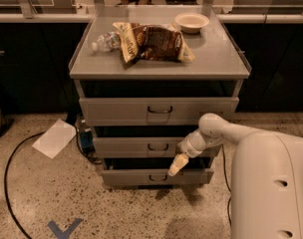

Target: Close middle drawer

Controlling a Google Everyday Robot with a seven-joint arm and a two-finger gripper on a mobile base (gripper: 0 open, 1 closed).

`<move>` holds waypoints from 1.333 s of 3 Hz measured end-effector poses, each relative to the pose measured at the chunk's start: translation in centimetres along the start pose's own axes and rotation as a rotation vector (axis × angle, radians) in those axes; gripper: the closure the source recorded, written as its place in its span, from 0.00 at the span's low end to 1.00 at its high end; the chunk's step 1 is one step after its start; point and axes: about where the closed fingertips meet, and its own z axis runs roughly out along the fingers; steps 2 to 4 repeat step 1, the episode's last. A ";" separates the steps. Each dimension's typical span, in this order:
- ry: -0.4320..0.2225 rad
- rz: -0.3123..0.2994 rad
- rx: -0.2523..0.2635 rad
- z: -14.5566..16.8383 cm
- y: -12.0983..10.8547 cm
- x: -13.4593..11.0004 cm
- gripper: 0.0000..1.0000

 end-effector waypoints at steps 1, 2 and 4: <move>-0.001 0.000 0.002 0.0 -0.1 -0.1 0.00; -0.001 0.000 0.002 0.0 -0.1 -0.1 0.00; -0.001 0.000 0.002 0.0 -0.1 -0.1 0.00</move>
Offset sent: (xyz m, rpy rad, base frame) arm 0.0000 0.0000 0.0000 0.0000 0.0000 0.0000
